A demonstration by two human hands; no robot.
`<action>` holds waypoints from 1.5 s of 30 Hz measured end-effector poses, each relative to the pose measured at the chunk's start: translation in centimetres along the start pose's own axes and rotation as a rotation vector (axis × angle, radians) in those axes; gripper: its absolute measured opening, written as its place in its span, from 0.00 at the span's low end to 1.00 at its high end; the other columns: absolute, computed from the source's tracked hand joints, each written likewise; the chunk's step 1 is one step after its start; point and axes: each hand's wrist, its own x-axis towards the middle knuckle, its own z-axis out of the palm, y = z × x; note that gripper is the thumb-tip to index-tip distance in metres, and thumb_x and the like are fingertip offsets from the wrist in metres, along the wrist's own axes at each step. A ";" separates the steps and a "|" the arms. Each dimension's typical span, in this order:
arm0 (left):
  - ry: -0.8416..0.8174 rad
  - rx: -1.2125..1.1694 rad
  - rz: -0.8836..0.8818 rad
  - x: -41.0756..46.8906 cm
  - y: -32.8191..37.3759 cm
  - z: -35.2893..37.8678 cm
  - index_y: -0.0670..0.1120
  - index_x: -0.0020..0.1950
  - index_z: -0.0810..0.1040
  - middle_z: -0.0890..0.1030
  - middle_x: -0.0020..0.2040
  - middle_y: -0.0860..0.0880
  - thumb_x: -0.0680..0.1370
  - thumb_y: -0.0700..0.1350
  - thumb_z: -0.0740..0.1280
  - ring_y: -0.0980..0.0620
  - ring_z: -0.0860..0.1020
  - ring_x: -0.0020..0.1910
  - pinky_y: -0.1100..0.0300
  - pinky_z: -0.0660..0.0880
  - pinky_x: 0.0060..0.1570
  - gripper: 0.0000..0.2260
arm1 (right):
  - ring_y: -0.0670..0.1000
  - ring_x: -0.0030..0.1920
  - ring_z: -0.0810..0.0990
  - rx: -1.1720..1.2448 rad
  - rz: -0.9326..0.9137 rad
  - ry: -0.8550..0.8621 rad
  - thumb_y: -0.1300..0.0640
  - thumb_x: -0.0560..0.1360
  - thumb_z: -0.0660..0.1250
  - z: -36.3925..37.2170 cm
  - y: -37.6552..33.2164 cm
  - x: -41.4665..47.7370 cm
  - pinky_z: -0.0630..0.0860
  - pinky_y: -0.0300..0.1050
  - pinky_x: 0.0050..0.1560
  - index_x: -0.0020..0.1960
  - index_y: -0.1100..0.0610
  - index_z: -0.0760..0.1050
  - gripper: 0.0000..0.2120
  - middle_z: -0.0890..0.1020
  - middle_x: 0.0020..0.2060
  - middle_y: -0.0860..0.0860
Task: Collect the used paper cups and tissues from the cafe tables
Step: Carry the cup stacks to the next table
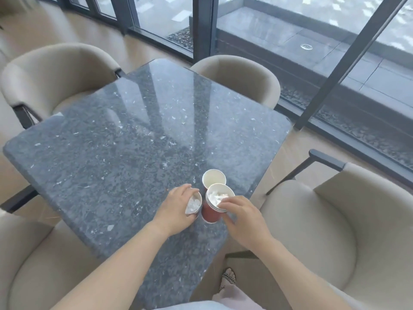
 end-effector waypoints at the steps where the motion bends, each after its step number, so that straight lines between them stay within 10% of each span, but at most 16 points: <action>1: 0.019 -0.008 -0.020 0.3 0.1 -0.3 0.53 0.71 0.65 0.62 0.73 0.52 0.72 0.51 0.70 0.49 0.60 0.72 0.57 0.61 0.69 0.28 | 0.52 0.47 0.79 0.014 -0.022 0.034 0.64 0.67 0.72 -0.8 -0.1 0.7 0.75 0.41 0.45 0.47 0.53 0.80 0.11 0.83 0.47 0.45; 9: 0.037 -0.055 -0.141 0.7 0.1 -1.4 0.53 0.71 0.65 0.63 0.72 0.53 0.71 0.50 0.70 0.48 0.61 0.71 0.57 0.61 0.69 0.30 | 0.54 0.48 0.79 0.069 -0.087 0.148 0.65 0.69 0.71 -3.4 0.3 7.3 0.77 0.46 0.42 0.47 0.55 0.81 0.09 0.82 0.47 0.47; 24: -0.056 0.038 -0.146 3.2 0.6 0.1 0.53 0.73 0.60 0.57 0.76 0.54 0.73 0.47 0.70 0.49 0.55 0.75 0.55 0.60 0.71 0.31 | 0.49 0.66 0.67 -0.159 0.062 -0.512 0.61 0.74 0.62 1.5 5.1 8.3 0.72 0.48 0.58 0.59 0.51 0.75 0.15 0.75 0.63 0.46; 45: -0.013 0.006 -0.170 3.7 0.1 -0.8 0.53 0.73 0.59 0.64 0.69 0.54 0.70 0.55 0.71 0.50 0.66 0.67 0.53 0.69 0.64 0.35 | 0.54 0.52 0.75 -0.125 0.034 -0.388 0.62 0.74 0.60 2.1 5.0 8.6 0.72 0.48 0.42 0.50 0.54 0.75 0.08 0.78 0.49 0.50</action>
